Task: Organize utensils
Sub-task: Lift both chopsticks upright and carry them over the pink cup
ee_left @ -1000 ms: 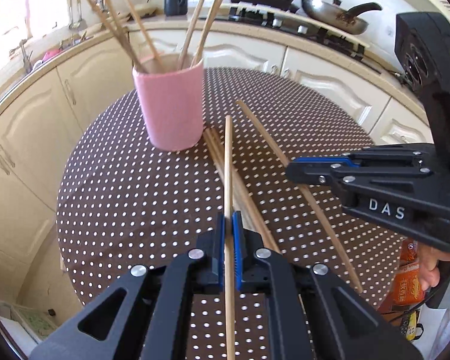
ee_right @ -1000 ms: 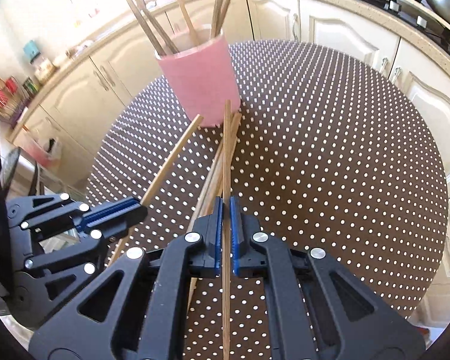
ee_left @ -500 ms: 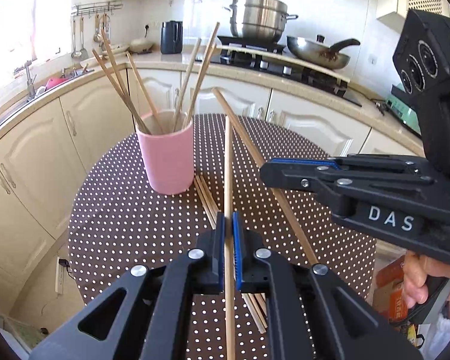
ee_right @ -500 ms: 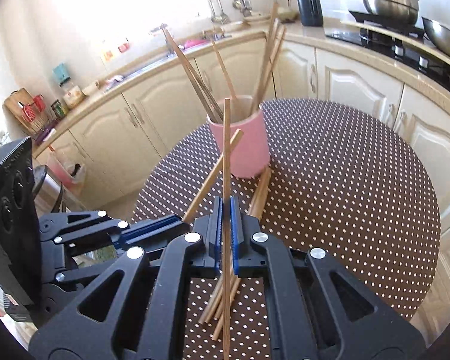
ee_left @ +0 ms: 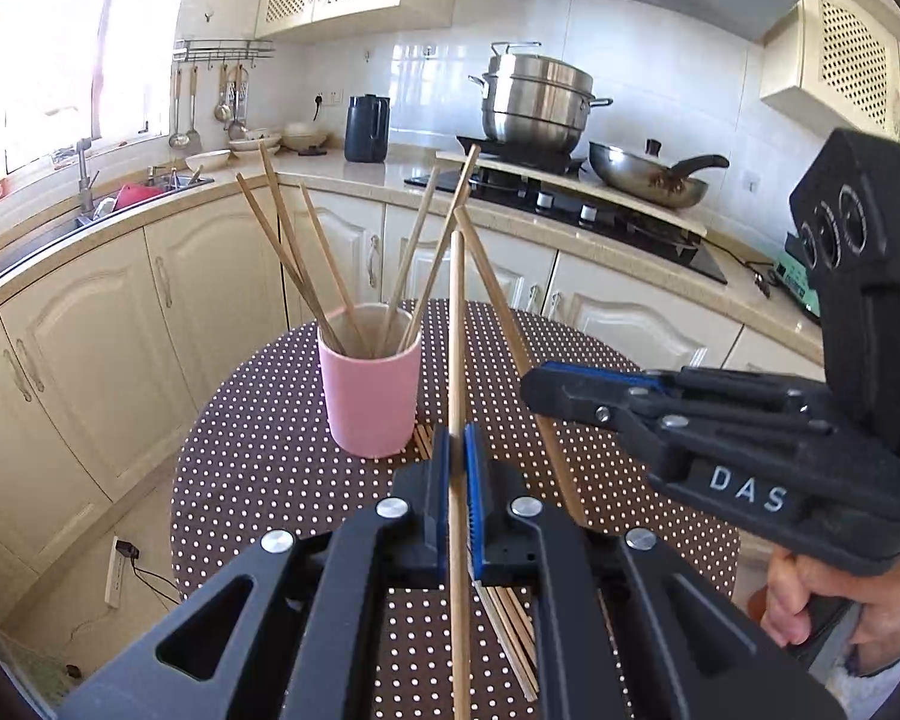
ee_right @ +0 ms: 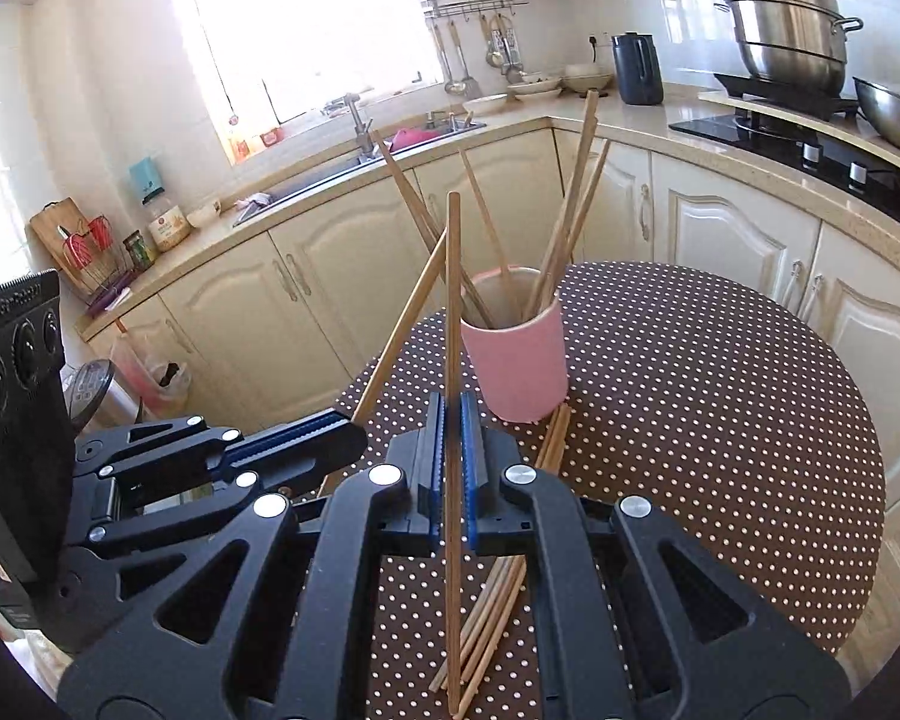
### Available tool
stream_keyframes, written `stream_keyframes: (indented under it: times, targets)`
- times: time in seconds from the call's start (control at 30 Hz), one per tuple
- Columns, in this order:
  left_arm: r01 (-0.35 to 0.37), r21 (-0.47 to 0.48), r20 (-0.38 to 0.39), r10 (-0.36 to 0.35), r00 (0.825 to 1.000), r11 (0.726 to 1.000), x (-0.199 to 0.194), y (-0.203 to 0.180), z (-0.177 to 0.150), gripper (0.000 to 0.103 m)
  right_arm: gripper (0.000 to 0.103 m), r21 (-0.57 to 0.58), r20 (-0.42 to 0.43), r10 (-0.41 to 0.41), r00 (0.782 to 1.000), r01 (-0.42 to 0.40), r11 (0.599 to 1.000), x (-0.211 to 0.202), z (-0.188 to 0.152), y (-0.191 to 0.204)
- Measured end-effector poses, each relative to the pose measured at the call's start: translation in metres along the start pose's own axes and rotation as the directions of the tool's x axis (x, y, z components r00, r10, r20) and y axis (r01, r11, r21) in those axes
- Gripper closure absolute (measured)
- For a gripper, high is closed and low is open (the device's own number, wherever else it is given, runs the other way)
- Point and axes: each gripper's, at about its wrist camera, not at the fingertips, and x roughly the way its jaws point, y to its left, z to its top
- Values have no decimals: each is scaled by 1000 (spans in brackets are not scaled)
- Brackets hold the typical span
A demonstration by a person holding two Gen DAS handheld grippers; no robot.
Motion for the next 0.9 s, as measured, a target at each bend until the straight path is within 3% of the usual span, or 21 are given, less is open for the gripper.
stream_keyframes:
  times: [0.57, 0.9]
  targets:
    - [12, -37, 67, -9, 998, 999, 1, 15, 14, 97, 97, 4, 45, 26, 999, -27, 1000, 12, 13, -3]
    - [86, -61, 201, -72, 977, 994, 1, 35, 35, 97, 97, -14, 126, 18, 992, -17, 1000, 15, 36, 1]
